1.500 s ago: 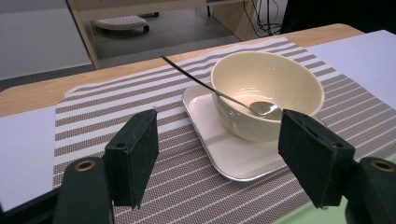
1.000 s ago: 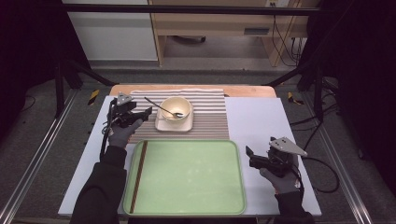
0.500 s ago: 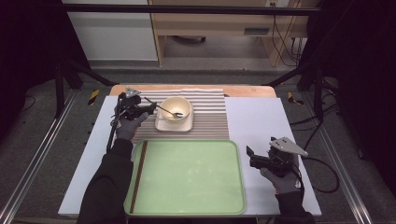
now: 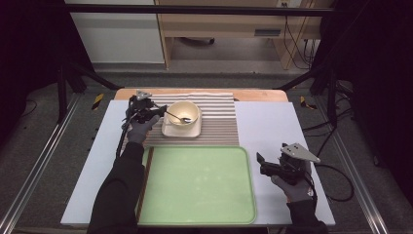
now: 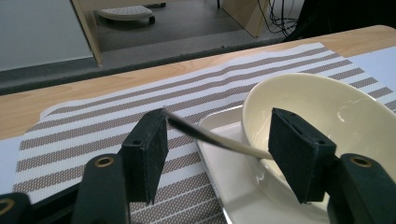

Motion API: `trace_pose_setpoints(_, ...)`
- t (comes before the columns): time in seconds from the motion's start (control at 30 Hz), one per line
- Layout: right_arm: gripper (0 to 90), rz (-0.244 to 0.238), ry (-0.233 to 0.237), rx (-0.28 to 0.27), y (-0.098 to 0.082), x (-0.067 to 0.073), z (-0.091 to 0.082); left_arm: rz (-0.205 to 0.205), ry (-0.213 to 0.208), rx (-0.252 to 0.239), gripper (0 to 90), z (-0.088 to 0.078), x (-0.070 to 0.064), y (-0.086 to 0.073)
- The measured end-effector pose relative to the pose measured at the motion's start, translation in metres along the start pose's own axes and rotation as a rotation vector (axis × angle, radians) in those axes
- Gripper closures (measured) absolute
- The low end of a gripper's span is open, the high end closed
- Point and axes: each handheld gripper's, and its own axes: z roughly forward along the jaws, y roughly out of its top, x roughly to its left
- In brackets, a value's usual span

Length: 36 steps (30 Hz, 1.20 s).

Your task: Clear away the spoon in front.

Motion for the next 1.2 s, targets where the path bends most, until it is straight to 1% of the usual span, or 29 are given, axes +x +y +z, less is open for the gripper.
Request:
trace_pose_setpoints(0.03,5.8,0.000,0.000,0.000,0.000,0.000,0.000,0.005,-0.003,0.004,39.0,0.002,-0.002,0.002)
trace_pose_setpoints(0.13,5.8,-0.001,-0.001,-0.003,0.000,0.000,-0.001,0.006,-0.005,0.006,42.5,0.004,-0.004,0.002)
trace_pose_setpoints(0.3,5.8,0.001,-0.001,-0.004,0.000,0.000,-0.001,0.000,-0.009,0.032,49.9,0.006,-0.003,0.000)
trace_pose_setpoints(0.5,5.8,-0.002,-0.002,-0.002,0.000,-0.001,0.000,0.006,-0.012,0.037,58.7,0.005,-0.004,0.000)
trace_pose_setpoints(0.6,5.8,-0.002,-0.002,-0.002,0.000,0.000,0.000,0.020,-0.012,0.047,62.6,0.004,-0.006,0.000)
trace_pose_setpoints(0.73,5.8,0.000,-0.003,-0.003,0.001,0.000,-0.001,0.015,-0.014,0.042,64.5,0.002,-0.008,0.001)
trace_pose_setpoints(0.8,5.8,-0.001,-0.003,-0.003,0.001,0.000,-0.001,0.014,-0.017,0.049,64.5,0.002,-0.007,0.000)
trace_pose_setpoints(0.83,5.8,-0.002,-0.003,-0.003,0.000,0.000,-0.001,0.020,-0.018,0.055,64.4,0.002,-0.007,-0.001)
trace_pose_setpoints(0.87,5.8,-0.001,-0.002,-0.003,0.000,0.000,-0.001,0.013,-0.018,0.047,64.4,0.002,-0.008,-0.002)
trace_pose_setpoints(0.93,5.8,-0.001,-0.002,-0.002,0.001,0.001,-0.001,0.018,-0.023,0.049,64.5,0.001,-0.009,-0.005)
trace_pose_setpoints(1.07,5.8,-0.004,-0.004,-0.003,0.001,0.001,-0.001,0.009,-0.029,0.044,64.9,-0.002,-0.009,-0.010)
trace_pose_setpoints(1.1,5.8,-0.002,-0.003,-0.004,0.001,0.001,-0.001,0.011,-0.030,0.042,64.9,-0.005,-0.009,-0.013)
trace_pose_setpoints(1.2,5.8,-0.005,-0.003,-0.007,0.001,0.001,-0.001,0.020,-0.031,0.040,64.7,-0.008,-0.010,-0.016)
